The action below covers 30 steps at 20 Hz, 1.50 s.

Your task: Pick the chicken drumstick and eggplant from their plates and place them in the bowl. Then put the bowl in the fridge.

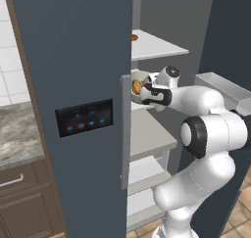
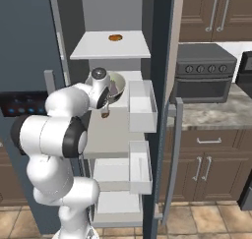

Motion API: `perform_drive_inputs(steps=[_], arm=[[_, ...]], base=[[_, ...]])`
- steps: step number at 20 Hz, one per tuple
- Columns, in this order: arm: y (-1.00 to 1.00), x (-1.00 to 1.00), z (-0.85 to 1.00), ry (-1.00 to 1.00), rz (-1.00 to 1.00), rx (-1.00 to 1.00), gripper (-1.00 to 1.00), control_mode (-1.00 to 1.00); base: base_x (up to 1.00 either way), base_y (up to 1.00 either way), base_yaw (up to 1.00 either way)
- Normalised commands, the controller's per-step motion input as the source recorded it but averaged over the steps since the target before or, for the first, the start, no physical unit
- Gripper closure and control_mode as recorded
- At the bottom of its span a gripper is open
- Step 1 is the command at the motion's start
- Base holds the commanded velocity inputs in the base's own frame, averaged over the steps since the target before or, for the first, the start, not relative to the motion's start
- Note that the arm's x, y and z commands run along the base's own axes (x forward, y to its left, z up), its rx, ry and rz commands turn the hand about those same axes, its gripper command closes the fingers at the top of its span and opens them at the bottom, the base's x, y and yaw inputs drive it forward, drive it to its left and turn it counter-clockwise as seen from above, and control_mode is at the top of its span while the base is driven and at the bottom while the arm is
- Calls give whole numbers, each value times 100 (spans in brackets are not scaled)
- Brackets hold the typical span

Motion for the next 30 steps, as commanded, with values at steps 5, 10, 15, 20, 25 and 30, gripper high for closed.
perform_drive_inputs(steps=[5,10,15,20,25,30], arm=[[0,16,-12,0,3,-5,100,-100],[0,28,-6,0,0,-3,100,-100],[0,40,-1,0,0,0,100,-100],[0,26,-8,0,0,0,100,-100],[0,22,-13,-1,0,0,100,-100],[3,27,-17,-4,-2,0,100,-100]], base=[[0,0,0],[0,0,0],[0,0,0],[0,0,0],[0,0,0],[0,0,0]])
